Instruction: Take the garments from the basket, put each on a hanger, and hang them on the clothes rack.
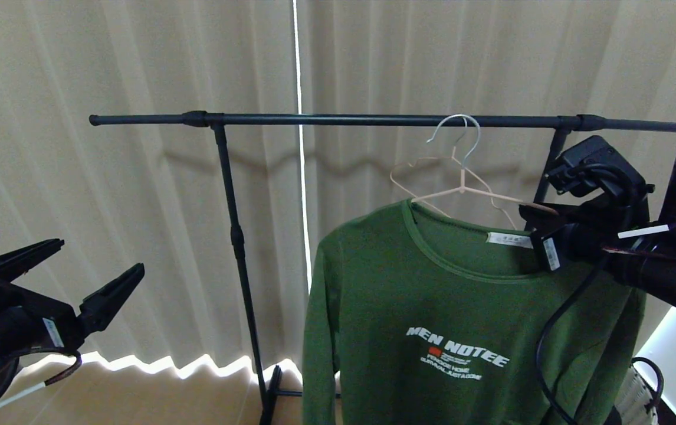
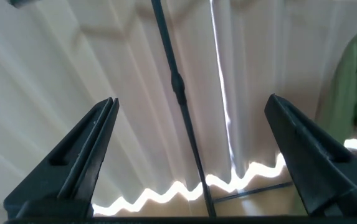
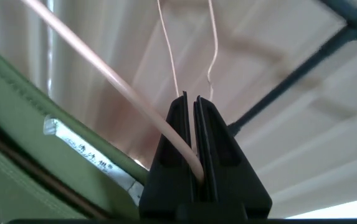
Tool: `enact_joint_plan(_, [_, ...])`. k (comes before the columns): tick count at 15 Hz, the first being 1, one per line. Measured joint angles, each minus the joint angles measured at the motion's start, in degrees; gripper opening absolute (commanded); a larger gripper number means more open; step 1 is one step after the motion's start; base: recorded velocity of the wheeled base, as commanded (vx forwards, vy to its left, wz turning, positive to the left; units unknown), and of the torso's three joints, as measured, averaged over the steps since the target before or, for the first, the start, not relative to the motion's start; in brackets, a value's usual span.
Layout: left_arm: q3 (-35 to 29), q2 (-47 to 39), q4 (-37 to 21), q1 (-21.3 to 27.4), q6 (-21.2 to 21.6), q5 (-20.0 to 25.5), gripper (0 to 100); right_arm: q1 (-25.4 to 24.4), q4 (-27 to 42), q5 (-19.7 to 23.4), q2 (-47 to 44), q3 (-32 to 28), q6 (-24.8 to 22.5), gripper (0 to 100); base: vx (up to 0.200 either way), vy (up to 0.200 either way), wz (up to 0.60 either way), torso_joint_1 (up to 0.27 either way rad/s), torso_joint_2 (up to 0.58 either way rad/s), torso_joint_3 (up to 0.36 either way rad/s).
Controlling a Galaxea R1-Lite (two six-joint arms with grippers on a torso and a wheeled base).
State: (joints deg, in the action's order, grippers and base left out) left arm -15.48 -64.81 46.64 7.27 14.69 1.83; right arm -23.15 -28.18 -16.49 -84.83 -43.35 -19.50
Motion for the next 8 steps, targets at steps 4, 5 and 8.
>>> enact_joint_plan(4, [0.1, 0.0, 0.2, 0.0, 0.0, 0.0, 100, 0.0, -0.1, -0.2, 0.0, 0.1, 0.0, 0, 0.200, 0.000, 0.00, 0.000, 0.00, 0.002])
enact_joint_plan(5, [0.0, -0.1, 0.2, 0.0, 0.0, 0.0, 100, 0.0, -0.1, -0.2, 0.0, 0.0, 0.0, 0, 0.200, 0.000, 0.00, 0.007, 0.00, -0.002])
enact_joint_plan(8, [-0.4, -0.1, 0.2, -0.1, 0.0, 0.0, 100, 0.0, -0.1, -0.2, 0.0, 0.0, 0.0, 0, 0.200, 0.000, 0.00, 0.004, 0.00, 0.001])
